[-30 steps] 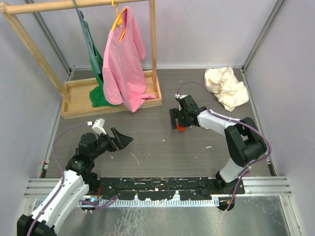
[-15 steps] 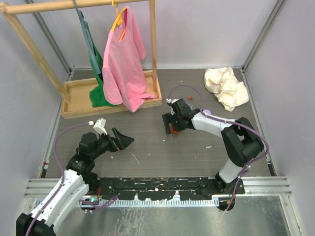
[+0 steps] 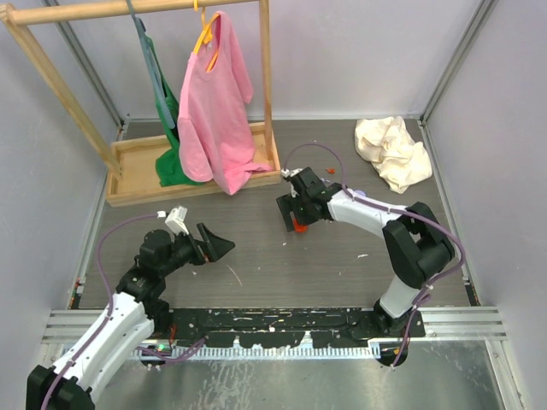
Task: Insert the wireless bluetooth earbuds into the charging case
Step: Move the charging case to the center of the board.
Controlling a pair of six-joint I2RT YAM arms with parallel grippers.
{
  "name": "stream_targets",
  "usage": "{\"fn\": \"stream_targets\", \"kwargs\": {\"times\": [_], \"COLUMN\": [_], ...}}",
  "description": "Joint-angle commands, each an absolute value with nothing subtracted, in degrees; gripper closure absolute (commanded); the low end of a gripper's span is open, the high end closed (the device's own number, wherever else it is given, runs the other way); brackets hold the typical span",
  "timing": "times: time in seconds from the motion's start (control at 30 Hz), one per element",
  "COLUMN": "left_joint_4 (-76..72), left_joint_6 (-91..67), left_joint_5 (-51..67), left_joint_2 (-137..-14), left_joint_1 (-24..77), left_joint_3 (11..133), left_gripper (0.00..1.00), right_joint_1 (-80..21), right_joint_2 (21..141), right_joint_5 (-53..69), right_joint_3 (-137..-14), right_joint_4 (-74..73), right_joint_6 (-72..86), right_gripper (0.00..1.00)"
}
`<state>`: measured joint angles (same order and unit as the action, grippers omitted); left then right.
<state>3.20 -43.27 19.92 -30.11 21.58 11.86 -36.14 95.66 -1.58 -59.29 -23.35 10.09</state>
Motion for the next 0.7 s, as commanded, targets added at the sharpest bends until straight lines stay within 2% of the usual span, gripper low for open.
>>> {"fn": "stream_targets", "kwargs": {"times": [0.0, 0.47, 0.67], "left_joint_4": [-0.64, -3.50, -6.40], "left_joint_6": [-43.92, -44.67, -46.13], "left_joint_5": [21.25, 19.44, 17.76], "left_joint_2": [-31.38, -34.87, -37.09], "left_joint_1": [22.34, 24.96, 26.92], "left_joint_3": [14.66, 14.24, 13.48], "left_gripper": [0.02, 0.02, 0.02], "right_joint_1": [-36.11, -36.12, -36.11], "right_joint_2": [97.90, 104.14, 103.29], "right_joint_5": [-3.34, -1.47, -1.93], "right_joint_3": [-63.94, -67.22, -66.77], "right_joint_4": [-24.05, -25.11, -25.47], "right_joint_6": [7.45, 6.45, 7.57], "right_gripper": [0.16, 0.30, 0.40]}}
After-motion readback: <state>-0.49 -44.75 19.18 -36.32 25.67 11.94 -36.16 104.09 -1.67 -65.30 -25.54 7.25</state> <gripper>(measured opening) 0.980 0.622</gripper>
